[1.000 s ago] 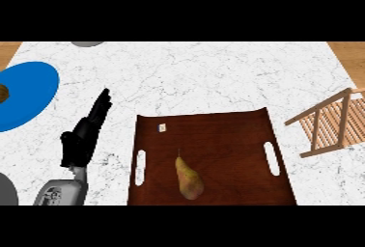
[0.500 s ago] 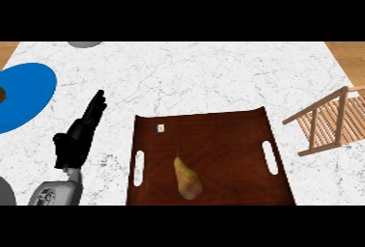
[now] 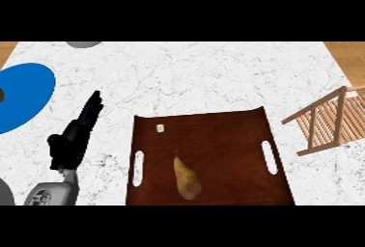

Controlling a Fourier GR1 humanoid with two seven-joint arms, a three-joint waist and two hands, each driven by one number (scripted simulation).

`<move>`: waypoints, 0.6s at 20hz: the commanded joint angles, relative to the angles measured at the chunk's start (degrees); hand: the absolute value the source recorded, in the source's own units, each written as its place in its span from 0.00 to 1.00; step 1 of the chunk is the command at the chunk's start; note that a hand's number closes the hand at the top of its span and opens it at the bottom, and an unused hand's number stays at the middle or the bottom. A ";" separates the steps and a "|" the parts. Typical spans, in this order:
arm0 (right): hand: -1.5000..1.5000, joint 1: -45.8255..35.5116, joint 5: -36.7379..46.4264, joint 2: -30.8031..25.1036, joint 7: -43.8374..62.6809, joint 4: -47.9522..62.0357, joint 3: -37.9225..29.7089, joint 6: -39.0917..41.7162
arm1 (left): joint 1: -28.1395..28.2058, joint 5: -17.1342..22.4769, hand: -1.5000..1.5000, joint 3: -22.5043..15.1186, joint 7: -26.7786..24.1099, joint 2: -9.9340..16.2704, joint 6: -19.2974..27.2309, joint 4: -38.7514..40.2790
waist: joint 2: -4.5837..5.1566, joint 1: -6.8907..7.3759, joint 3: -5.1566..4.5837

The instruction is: Pick the can from the tray and place it in the tiered shelf

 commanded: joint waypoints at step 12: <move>1.00 -9.65 -38.09 -10.06 17.09 -1.55 -44.70 6.13 | 0.35 -2.08 0.50 -2.78 -1.42 -1.86 0.37 1.49 | 0.27 2.09 -0.07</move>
